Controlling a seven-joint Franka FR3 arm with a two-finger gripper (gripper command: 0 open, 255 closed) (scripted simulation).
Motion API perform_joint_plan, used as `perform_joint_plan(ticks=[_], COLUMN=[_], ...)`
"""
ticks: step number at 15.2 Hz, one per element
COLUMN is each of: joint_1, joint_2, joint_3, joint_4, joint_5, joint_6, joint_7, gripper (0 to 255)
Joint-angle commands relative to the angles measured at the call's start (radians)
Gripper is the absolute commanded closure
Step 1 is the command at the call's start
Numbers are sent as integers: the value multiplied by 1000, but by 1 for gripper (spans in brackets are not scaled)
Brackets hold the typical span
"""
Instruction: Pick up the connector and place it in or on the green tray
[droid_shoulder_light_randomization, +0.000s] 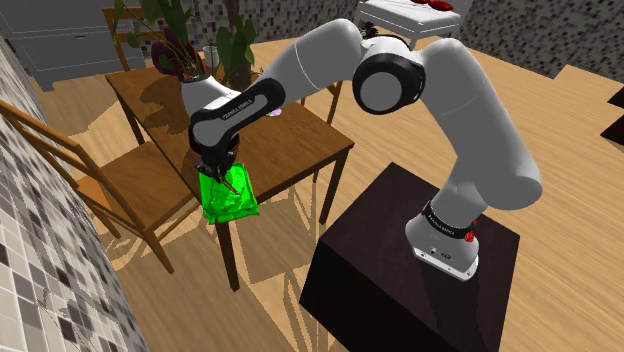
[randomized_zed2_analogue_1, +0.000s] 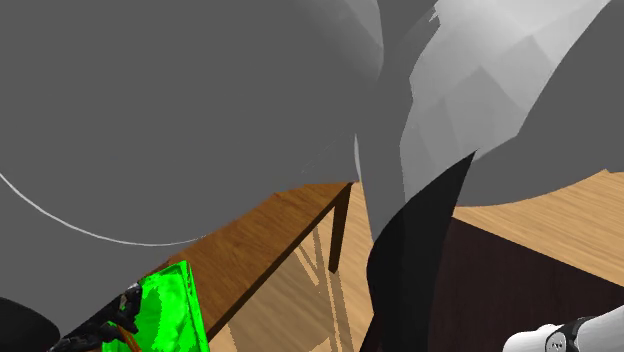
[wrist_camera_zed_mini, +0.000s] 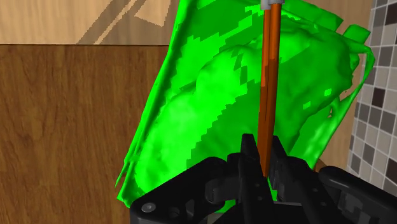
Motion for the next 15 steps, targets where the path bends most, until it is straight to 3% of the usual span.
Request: perform_joint_plan(ticks=[1,9,10,15], joint_1=[0,0,0,0], joint_2=[24,32,32,33], joint_3=[0,0,0,0], joint_4=[14,18,18,18], joint_5=[0,0,0,0], joint_6=[10,15,15,15], joint_7=[-1,-1,-1,-1], gripper=[255,255,0,0])
